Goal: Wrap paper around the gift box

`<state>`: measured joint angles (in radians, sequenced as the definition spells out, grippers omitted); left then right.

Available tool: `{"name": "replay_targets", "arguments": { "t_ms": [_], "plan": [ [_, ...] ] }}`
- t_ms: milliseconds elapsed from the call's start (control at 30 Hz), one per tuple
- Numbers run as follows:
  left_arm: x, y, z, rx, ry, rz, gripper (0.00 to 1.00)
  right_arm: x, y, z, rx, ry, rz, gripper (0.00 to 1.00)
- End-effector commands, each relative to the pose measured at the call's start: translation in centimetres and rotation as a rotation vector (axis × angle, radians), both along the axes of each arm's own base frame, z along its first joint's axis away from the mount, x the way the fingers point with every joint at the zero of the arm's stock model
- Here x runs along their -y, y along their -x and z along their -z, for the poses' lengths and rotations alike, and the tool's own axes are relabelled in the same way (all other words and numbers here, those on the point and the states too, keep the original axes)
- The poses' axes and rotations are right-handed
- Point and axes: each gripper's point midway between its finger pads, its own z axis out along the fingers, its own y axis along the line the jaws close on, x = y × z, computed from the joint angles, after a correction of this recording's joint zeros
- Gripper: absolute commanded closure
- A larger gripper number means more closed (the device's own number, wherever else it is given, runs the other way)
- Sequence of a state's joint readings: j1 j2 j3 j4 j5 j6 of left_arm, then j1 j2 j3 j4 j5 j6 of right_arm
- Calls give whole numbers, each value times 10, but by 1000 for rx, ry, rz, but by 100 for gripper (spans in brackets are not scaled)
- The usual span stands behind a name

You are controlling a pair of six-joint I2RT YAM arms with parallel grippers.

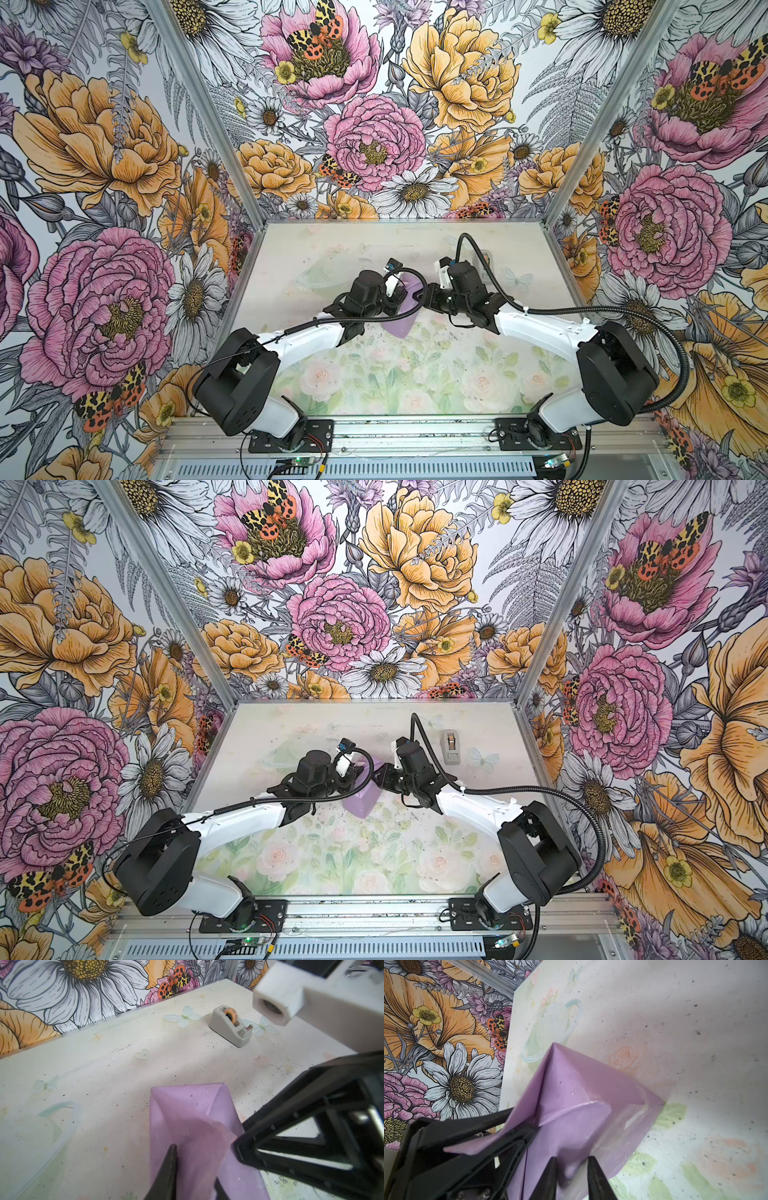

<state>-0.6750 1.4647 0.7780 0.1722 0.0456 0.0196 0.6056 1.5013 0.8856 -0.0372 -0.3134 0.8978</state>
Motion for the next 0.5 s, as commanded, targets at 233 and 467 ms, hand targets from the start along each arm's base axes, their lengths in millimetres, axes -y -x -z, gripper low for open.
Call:
{"name": "replay_targets", "arguments": {
  "t_ms": [233,467],
  "plan": [
    [23,21,3,-73,61,137,66,-5,-6,-9,33,-12,6,70],
    [28,33,10,-135,126,183,61,-6,-7,-17,51,-29,7,64]
  ]
}}
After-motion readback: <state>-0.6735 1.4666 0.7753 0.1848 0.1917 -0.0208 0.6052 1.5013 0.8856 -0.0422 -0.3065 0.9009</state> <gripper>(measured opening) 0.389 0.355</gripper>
